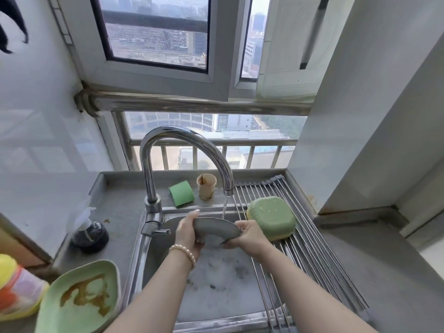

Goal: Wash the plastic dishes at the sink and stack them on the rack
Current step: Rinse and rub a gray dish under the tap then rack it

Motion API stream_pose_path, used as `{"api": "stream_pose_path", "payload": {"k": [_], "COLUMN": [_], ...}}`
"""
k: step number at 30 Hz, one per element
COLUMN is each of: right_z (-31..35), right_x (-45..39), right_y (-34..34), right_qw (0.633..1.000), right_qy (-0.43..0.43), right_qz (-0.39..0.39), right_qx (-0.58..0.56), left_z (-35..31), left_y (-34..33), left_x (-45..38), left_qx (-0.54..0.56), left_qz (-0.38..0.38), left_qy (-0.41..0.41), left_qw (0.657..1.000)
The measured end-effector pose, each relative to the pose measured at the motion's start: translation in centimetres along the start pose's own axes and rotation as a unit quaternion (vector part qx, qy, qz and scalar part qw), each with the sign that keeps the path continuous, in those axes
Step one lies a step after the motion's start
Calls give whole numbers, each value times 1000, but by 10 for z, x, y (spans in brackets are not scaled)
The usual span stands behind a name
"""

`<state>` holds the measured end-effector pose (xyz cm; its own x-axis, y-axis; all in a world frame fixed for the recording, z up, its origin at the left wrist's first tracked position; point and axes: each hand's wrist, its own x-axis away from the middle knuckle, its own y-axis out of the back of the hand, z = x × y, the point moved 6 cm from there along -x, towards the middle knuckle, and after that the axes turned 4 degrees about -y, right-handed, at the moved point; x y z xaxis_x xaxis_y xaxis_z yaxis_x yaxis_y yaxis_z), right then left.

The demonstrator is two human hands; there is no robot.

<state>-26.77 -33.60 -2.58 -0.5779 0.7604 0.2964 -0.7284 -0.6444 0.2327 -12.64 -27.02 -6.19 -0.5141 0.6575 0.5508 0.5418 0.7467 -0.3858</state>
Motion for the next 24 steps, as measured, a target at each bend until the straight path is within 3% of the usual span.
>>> {"api": "stream_pose_path", "payload": {"k": [3, 6, 10, 14, 19, 24], "right_z": [-5, -8, 5, 22, 43, 27], "right_x": [-5, -14, -31, -36, -28, 3], "right_y": [5, 11, 6, -8, -52, -81], "right_qw": [990, 982, 980, 940, 885, 770], "right_qy": [-49, -78, -61, -45, 87, 324], "right_qz": [-25, -92, -190, -249, -158, -6], "right_qx": [-133, -143, 10, 231, 430, 550], "left_z": [-9, -13, -9, -12, -13, -2], "left_y": [-4, -5, 0, 7, 22, 39], "left_x": [6, 12, 11, 17, 10, -9], "left_qx": [-111, -189, -218, -176, -133, -43], "left_qz": [-25, -57, -153, -237, -282, -261], "left_qy": [-89, -153, -174, -172, -114, -17], "left_qw": [990, 968, 948, 940, 943, 964]}}
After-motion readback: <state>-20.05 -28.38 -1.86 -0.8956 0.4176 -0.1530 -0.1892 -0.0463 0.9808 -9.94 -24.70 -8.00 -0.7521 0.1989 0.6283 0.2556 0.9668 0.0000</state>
